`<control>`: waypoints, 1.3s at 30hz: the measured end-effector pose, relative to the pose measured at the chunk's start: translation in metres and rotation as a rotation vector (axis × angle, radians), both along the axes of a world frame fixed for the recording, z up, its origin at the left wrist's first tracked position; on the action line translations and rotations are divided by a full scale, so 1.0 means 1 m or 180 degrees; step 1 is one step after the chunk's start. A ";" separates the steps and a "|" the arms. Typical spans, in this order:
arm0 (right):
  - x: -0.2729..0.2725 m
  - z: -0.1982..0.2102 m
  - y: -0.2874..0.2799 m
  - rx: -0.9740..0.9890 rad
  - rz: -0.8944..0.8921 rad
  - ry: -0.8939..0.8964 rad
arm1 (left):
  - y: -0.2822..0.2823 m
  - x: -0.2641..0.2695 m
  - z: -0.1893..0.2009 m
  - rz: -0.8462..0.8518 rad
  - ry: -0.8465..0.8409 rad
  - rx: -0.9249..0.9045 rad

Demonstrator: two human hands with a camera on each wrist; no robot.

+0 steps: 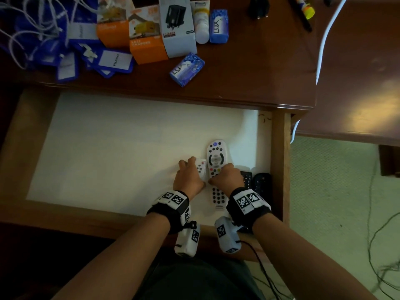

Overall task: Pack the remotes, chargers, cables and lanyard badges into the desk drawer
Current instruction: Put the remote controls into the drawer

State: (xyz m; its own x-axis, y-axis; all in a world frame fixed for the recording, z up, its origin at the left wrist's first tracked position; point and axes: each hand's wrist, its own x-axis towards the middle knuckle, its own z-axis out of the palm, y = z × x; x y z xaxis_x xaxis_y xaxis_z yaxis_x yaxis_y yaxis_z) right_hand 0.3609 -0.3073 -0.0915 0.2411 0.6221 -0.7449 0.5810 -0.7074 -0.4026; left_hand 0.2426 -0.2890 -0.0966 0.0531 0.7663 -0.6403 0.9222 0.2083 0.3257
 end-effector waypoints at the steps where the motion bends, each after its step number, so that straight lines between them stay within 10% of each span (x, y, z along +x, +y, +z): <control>1: 0.002 0.003 0.000 -0.0033 0.0222 -0.0041 | 0.000 0.000 0.000 -0.0023 0.0019 -0.0031; 20: 0.034 0.002 0.004 0.0666 0.2126 -0.0722 | -0.014 0.003 0.001 -0.1016 0.0005 -0.0762; 39: 0.056 0.019 -0.014 -0.0097 0.1301 -0.0755 | -0.007 0.008 0.019 -0.1244 0.0118 -0.1342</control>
State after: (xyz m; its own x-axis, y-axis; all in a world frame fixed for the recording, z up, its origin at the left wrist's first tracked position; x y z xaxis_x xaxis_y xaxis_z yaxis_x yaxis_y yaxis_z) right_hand 0.4165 -0.3214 -0.0726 0.1469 0.6801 -0.7182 0.8876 -0.4111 -0.2077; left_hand 0.2504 -0.2957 -0.0780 0.2526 0.3724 -0.8930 0.9661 -0.0454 0.2543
